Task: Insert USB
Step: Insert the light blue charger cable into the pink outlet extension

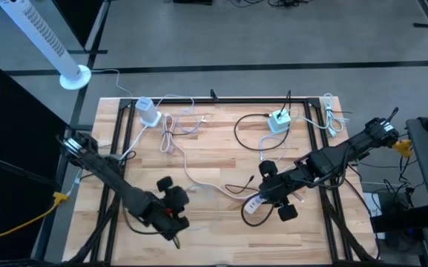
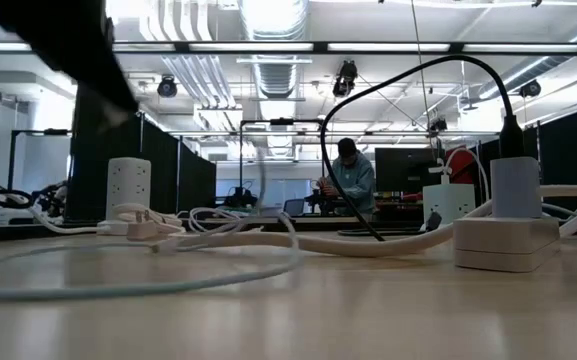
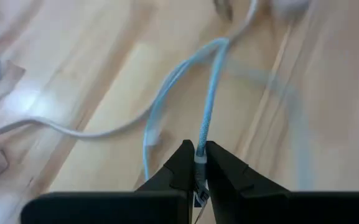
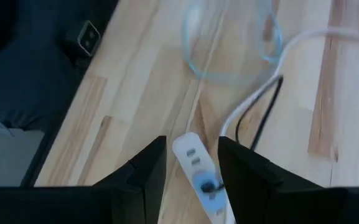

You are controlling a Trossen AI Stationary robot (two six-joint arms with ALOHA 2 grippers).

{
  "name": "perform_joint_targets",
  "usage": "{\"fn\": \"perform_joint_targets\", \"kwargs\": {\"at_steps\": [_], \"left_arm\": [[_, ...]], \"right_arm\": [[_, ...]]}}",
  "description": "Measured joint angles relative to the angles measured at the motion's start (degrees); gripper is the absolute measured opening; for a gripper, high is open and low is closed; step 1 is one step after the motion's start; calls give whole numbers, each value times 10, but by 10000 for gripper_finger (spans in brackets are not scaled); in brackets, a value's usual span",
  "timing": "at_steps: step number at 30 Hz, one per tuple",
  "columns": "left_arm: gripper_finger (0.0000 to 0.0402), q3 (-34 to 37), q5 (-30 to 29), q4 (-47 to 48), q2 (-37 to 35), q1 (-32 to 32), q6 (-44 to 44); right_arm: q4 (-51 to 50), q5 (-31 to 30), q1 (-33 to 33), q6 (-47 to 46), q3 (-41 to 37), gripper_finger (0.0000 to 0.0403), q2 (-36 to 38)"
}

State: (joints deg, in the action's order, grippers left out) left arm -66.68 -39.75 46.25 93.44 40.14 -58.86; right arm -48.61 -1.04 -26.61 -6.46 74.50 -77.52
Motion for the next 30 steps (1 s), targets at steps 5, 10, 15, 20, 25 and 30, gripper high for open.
{"fn": "perform_joint_targets", "kwargs": {"at_steps": [5,10,15,20,25,30], "left_arm": [[17,78,-85,-99,-69,19,-110],[17,211,-112,-366,-128,22,-96],[17,350,-124,-778,-147,22,98],[17,425,-125,-1055,-128,23,274],[17,422,-88,-1117,-104,23,386],[17,389,-59,-1118,-80,23,459]], "right_arm": [[83,-5,0,49,0,130,-12],[184,-6,1,92,0,119,-30],[328,13,5,81,-7,108,-77],[481,51,26,1,-8,113,-141],[560,49,71,-83,-8,141,-186],[589,44,120,-124,-8,165,-220]]}}
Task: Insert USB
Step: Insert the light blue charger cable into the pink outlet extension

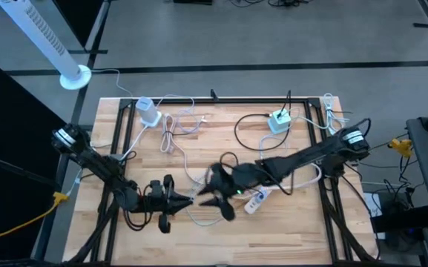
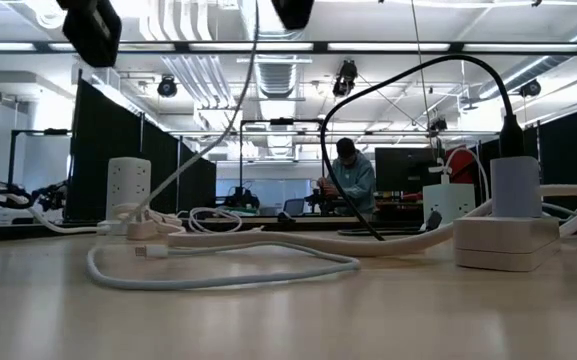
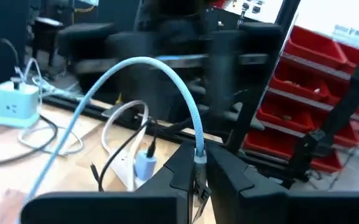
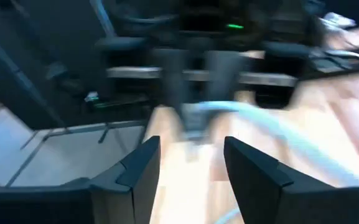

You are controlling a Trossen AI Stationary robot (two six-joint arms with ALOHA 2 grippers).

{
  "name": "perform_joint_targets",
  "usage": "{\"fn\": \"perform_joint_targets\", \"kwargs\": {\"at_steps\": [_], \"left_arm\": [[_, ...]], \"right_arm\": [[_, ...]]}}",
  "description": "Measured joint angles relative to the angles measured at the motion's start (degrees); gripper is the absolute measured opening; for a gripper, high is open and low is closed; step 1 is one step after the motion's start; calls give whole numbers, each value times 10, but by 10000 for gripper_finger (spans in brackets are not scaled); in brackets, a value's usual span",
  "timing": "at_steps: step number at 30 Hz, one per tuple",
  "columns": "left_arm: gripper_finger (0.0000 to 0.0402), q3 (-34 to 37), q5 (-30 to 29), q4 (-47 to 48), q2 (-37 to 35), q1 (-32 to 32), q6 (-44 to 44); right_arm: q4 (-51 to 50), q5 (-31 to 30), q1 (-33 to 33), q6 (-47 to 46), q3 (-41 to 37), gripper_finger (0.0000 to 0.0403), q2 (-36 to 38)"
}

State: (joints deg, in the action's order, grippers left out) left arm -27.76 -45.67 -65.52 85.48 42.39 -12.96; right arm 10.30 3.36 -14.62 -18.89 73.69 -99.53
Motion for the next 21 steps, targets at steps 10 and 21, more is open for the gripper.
{"fn": "perform_joint_targets", "kwargs": {"at_steps": [10,21], "left_arm": [[17,-3,-72,1,14,-1,40],[17,-7,-63,-10,14,-2,71]], "right_arm": [[36,16,12,20,11,166,-15],[35,-6,14,57,17,146,-16]]}}
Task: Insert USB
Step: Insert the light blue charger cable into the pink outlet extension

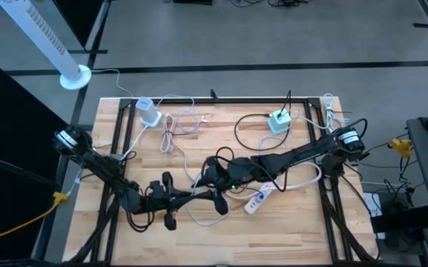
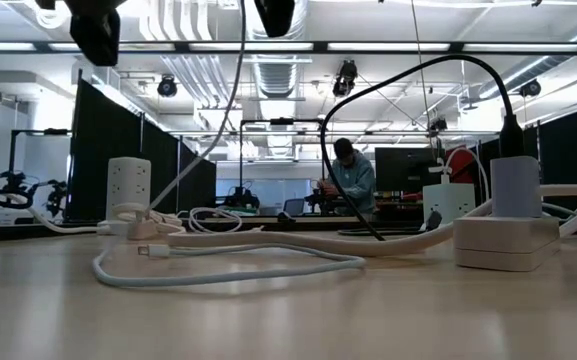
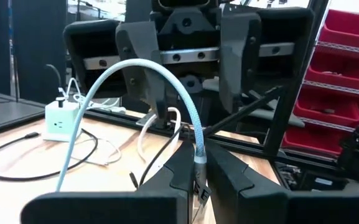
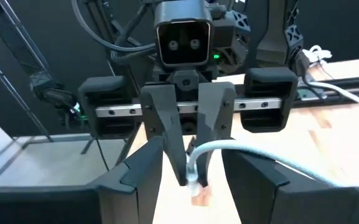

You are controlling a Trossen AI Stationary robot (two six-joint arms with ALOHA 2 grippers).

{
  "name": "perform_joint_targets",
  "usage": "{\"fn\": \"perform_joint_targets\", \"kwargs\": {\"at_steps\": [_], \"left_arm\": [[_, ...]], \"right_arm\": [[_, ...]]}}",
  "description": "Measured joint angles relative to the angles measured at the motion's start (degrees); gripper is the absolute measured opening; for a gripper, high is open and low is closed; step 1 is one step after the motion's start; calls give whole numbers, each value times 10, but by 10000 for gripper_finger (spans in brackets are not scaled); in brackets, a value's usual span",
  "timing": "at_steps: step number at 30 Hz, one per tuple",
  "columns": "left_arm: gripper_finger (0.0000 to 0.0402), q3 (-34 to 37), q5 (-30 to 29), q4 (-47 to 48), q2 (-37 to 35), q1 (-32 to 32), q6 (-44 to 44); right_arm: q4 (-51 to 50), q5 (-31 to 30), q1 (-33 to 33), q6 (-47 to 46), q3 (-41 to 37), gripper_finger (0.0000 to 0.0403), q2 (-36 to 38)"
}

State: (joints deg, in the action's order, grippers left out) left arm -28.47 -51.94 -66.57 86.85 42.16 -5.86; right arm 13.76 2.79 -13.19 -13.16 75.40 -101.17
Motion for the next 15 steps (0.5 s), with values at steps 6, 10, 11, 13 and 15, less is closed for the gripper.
{"fn": "perform_joint_targets", "kwargs": {"at_steps": [6,10,11,13,15], "left_arm": [[17,-7,0,-3,0,-4,11],[17,-8,-1,-3,0,-9,18],[17,-7,-1,-3,0,-10,19],[17,-8,-1,1,0,-12,17],[17,-8,-1,5,0,-13,13]], "right_arm": [[1,-2,0,3,0,122,-2],[1,-3,0,4,0,91,-2],[0,-3,0,4,0,80,-2],[-2,-3,0,4,0,56,-2],[-2,-4,0,4,0,30,-2]]}}
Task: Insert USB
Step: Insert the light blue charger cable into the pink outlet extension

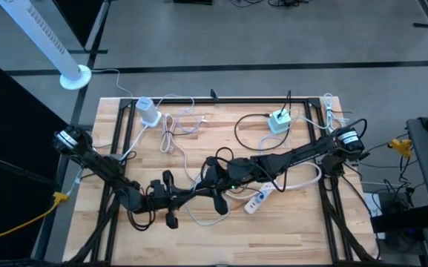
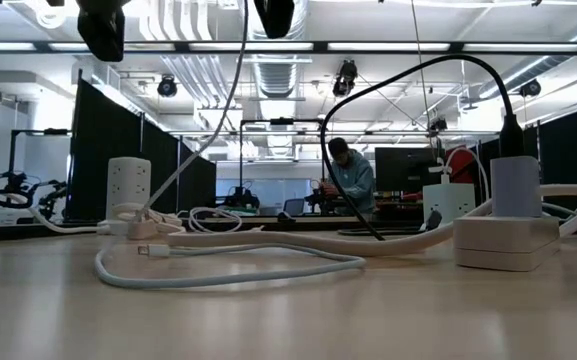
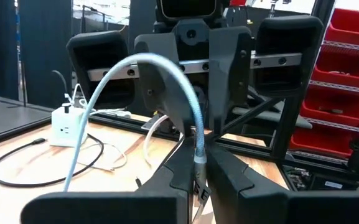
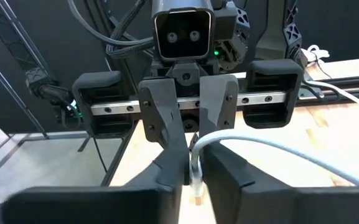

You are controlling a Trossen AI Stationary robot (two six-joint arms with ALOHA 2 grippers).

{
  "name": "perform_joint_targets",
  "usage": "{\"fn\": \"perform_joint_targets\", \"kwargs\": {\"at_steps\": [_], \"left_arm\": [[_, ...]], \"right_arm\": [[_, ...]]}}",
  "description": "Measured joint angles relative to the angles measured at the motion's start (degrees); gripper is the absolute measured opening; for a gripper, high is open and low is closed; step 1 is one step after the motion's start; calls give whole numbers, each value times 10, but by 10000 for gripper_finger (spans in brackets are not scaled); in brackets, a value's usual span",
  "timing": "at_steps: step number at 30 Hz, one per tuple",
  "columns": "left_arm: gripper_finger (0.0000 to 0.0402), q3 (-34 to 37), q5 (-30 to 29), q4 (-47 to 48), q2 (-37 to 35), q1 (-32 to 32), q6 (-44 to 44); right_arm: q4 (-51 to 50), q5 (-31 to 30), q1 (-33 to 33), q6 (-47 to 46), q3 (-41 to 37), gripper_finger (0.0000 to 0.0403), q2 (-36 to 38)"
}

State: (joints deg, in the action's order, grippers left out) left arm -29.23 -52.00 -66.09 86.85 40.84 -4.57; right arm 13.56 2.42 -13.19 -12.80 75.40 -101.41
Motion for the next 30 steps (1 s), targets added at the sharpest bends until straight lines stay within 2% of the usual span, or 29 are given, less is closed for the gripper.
{"fn": "perform_joint_targets", "kwargs": {"at_steps": [3,10,23,30], "left_arm": [[17,0,0,-2,0,-1,-1],[17,0,-1,-4,0,-2,7],[17,0,0,-8,0,-13,7],[17,0,2,-5,0,-21,-1]], "right_arm": [[-1,0,0,3,0,6,0],[-7,-10,0,14,0,2,0],[-9,-12,0,22,0,41,0],[-14,-21,0,34,0,5,0]]}}
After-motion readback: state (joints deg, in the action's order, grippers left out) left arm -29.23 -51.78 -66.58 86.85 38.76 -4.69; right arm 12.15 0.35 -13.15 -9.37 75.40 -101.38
